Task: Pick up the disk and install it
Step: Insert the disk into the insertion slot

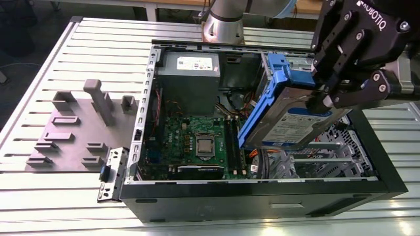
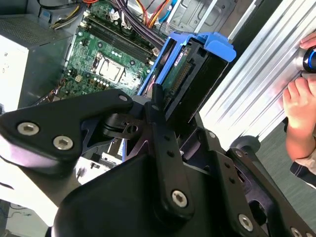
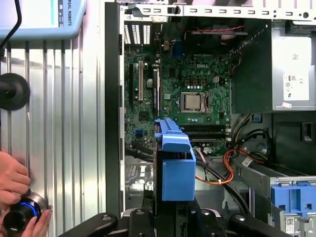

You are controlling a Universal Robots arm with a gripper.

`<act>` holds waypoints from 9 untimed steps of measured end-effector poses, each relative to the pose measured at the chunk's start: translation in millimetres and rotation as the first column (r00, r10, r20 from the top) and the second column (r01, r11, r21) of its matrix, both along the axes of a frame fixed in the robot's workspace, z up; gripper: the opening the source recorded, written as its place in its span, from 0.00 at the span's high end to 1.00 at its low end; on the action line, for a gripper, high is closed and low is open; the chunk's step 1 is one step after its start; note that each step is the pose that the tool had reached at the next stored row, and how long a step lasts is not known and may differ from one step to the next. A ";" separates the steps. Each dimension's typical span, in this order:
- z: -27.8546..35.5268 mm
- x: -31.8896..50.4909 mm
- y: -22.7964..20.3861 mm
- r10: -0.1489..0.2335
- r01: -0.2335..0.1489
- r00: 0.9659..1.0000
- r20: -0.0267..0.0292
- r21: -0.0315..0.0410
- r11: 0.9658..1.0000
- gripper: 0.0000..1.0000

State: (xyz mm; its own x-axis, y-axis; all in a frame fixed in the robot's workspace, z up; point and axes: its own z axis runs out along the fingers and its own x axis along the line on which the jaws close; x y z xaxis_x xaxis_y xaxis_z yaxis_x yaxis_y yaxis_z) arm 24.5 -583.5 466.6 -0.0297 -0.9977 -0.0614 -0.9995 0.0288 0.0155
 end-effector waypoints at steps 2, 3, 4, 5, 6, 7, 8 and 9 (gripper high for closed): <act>0.0 0.0 0.0 0.000 0.000 1.000 0.000 0.000 1.000 0.65; 0.0 0.1 0.0 0.000 0.000 1.000 0.000 0.000 1.000 0.65; 0.0 0.3 0.0 0.000 0.000 1.000 0.000 0.000 1.000 0.65; -0.1 1.7 0.0 0.000 0.000 1.000 0.000 0.000 1.000 0.65; -0.1 4.1 -0.1 0.000 0.000 1.000 0.000 0.000 1.000 0.65; -0.1 6.8 -0.1 0.000 0.000 1.000 -0.001 0.000 1.000 0.65; -0.1 10.0 -0.1 0.000 0.000 1.000 -0.001 0.000 1.000 0.65; -0.2 13.8 0.0 0.000 0.000 1.000 -0.002 0.000 1.000 0.65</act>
